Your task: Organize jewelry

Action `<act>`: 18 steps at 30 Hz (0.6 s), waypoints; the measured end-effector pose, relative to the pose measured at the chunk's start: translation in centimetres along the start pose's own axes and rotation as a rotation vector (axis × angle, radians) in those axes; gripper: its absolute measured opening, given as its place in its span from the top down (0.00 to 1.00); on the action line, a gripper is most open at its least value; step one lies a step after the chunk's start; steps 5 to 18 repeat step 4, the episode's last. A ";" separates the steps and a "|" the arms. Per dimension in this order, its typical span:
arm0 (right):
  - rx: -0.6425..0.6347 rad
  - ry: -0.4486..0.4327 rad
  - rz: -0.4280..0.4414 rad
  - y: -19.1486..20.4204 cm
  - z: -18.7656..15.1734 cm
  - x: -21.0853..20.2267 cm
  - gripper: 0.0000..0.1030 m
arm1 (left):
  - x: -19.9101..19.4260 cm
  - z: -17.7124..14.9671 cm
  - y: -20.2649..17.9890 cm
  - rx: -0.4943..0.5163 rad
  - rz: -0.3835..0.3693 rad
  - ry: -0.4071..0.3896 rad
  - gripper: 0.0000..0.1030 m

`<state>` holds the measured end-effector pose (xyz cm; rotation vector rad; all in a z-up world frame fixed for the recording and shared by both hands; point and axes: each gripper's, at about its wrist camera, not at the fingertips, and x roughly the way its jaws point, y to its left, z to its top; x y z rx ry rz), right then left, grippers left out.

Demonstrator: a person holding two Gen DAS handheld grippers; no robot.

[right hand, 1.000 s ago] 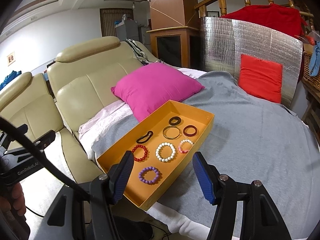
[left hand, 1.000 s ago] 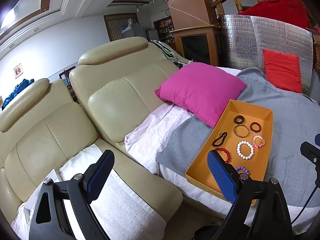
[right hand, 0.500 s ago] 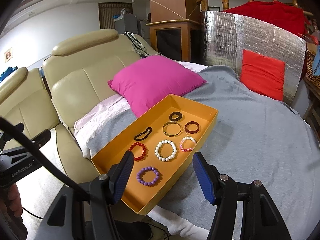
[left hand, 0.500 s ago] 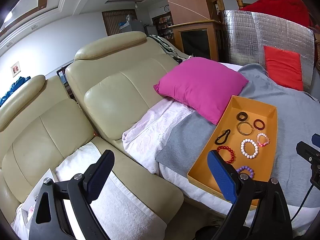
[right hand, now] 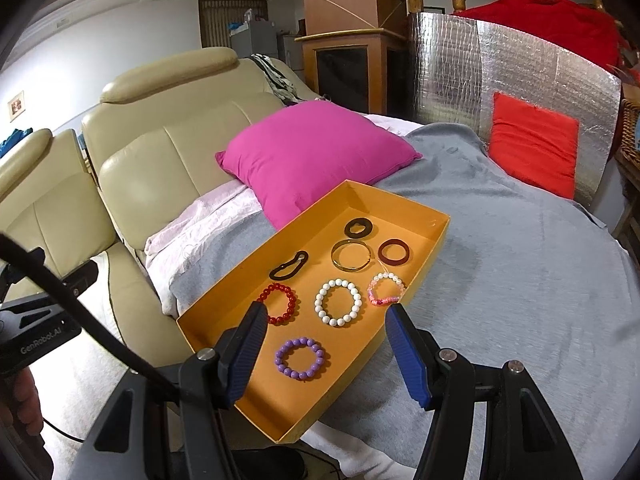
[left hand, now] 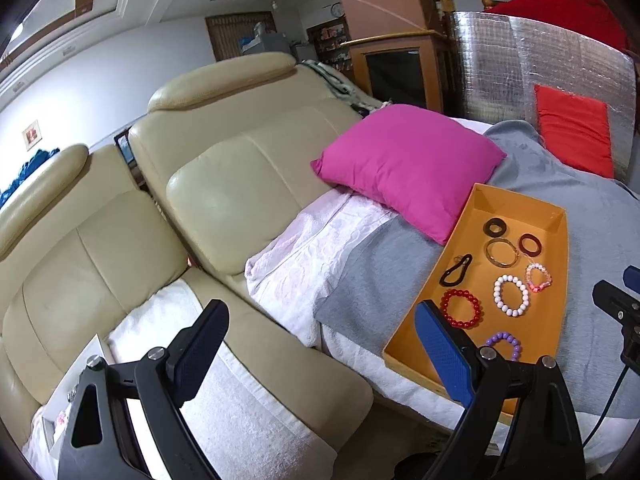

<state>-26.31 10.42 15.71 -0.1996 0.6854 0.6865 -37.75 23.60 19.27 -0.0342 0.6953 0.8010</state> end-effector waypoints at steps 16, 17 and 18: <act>0.050 -0.013 -0.001 -2.8 -0.1 -0.7 0.37 | -1.3 1.4 -2.5 0.049 -0.053 -0.029 0.09; 0.050 -0.013 -0.001 -2.8 -0.1 -0.7 0.37 | -1.3 1.4 -2.5 0.049 -0.053 -0.029 0.09; 0.050 -0.013 -0.001 -2.8 -0.1 -0.7 0.37 | -1.3 1.4 -2.5 0.049 -0.053 -0.029 0.09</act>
